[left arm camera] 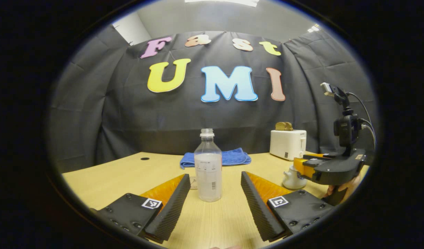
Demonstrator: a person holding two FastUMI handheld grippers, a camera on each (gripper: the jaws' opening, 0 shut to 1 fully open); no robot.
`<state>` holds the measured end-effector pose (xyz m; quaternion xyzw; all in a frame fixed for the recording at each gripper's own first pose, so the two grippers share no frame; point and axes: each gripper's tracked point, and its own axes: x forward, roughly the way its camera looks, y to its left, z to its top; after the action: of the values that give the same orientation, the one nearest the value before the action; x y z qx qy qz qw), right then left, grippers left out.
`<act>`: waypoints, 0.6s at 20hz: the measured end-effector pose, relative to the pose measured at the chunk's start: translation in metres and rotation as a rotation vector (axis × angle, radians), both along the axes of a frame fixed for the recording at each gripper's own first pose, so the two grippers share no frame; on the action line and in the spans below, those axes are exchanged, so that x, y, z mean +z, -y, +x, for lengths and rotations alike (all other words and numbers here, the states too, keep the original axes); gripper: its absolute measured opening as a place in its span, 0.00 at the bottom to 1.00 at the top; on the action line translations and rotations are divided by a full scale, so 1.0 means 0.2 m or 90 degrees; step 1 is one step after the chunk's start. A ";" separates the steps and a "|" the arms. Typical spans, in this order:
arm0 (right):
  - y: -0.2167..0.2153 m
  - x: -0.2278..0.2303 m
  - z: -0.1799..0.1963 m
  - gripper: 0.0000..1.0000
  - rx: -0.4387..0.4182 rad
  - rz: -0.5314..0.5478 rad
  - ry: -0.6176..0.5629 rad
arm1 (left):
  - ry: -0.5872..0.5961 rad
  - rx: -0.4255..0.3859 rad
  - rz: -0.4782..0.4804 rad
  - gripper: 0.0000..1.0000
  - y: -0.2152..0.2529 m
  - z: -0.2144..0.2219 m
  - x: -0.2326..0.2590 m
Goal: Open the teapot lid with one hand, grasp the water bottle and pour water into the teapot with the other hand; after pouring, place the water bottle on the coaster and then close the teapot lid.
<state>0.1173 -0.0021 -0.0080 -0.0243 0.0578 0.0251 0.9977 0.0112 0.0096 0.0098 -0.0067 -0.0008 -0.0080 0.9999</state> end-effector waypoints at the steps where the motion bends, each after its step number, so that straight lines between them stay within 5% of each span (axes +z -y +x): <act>1: 0.01 0.01 0.00 0.42 0.000 0.001 0.004 | 0.000 0.000 0.002 1.00 0.00 0.00 0.00; 5: 0.00 0.05 0.00 0.42 0.004 -0.015 0.005 | 0.000 -0.002 0.001 1.00 0.01 0.00 -0.01; 7: 0.00 0.00 0.04 0.13 -0.007 -0.025 0.005 | -0.004 -0.005 0.004 1.00 0.01 0.00 -0.02; 11: 0.00 0.03 0.03 0.13 -0.001 -0.012 0.017 | -0.003 -0.004 0.003 1.00 0.01 0.00 -0.02; 12: 0.00 0.02 0.04 0.03 -0.001 -0.009 0.017 | -0.005 -0.006 0.000 1.00 0.01 0.00 -0.02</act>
<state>0.1261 -0.0027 -0.0046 -0.0314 0.0449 0.0234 0.9982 0.0112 0.0081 0.0054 -0.0066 0.0031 -0.0126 0.9999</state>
